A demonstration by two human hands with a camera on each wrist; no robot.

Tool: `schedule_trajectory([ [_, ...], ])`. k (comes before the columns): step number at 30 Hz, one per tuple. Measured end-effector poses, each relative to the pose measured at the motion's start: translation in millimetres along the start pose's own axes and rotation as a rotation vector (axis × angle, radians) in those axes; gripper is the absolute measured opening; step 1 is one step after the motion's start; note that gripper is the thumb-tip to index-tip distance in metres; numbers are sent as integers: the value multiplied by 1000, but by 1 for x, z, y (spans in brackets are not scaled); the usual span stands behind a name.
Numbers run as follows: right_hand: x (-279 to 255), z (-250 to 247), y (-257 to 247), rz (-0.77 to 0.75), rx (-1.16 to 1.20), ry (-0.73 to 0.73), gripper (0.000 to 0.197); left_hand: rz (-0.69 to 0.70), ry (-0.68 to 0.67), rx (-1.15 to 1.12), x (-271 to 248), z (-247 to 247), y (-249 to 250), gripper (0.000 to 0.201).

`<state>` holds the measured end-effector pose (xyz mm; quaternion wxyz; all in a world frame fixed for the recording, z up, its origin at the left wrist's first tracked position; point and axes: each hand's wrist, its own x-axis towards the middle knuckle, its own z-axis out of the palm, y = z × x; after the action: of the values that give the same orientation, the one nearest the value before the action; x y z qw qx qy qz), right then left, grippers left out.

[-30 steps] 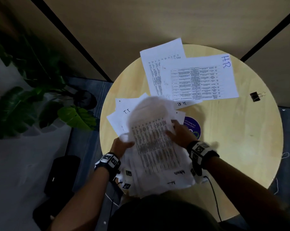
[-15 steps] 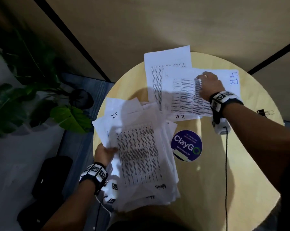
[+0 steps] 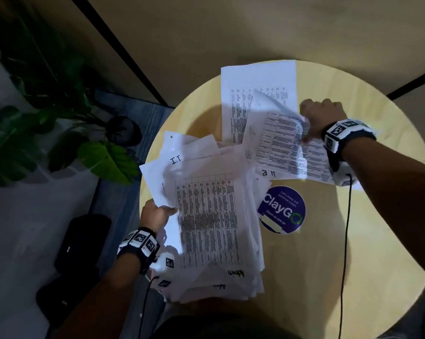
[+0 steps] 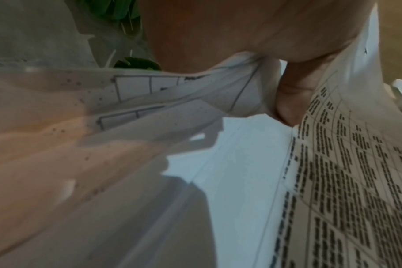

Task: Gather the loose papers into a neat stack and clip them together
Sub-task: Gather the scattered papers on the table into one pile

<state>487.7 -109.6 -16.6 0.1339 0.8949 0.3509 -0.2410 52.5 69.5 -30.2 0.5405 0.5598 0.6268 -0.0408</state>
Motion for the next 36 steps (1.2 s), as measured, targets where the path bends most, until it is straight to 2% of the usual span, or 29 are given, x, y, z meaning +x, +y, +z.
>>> schedule_trajectory([
  [2,-3,-9,4,66,132,-43,54,-54,-2,8,3,0,-2,43],
  [3,-4,-13,7,89,176,-64,40,-65,4,11,2,0,1,42],
  [5,-4,-21,14,115,250,-53,33,-76,19,13,3,1,1,38],
  [8,-4,-26,14,172,380,38,42,-101,40,-2,12,-1,-8,32],
  [9,-4,-23,9,203,424,34,45,-110,60,12,15,0,-13,50],
  [10,-6,-18,1,227,462,26,47,-98,44,43,21,0,-20,77],
  [11,-7,-11,-9,249,505,32,50,-104,39,68,20,0,-18,90],
  [12,-8,-4,-20,273,553,44,51,-109,40,77,19,-1,-15,86],
  [14,-13,9,-47,304,593,51,49,-126,50,116,13,-1,-6,41],
  [15,-16,15,-60,299,595,62,51,-120,52,133,10,-1,-3,34],
  [16,-20,21,-72,297,618,92,52,-102,48,152,11,-1,-5,37],
  [19,-35,29,-98,320,761,178,36,-71,39,214,10,0,-6,66],
  [21,-51,24,-104,308,783,226,35,-73,23,242,5,-2,-2,51],
  [23,-70,7,-102,272,810,360,42,-61,-23,274,-1,-2,5,30],
  [26,-107,-30,-92,165,899,637,57,-9,-52,309,-4,0,5,32],
  [28,-133,-57,-78,95,1036,713,69,27,-110,288,-12,6,6,31],
  [30,-156,-73,-58,42,1159,795,76,27,-159,252,-19,12,3,43],
  [33,-182,-65,-27,21,1344,869,86,-17,-163,296,-11,25,-26,96],
  [35,-199,-44,-12,33,1495,853,86,-50,-170,298,-17,33,-31,105],
  [36,-209,-30,-9,62,1524,812,83,-60,-157,286,-38,36,-21,100],
])
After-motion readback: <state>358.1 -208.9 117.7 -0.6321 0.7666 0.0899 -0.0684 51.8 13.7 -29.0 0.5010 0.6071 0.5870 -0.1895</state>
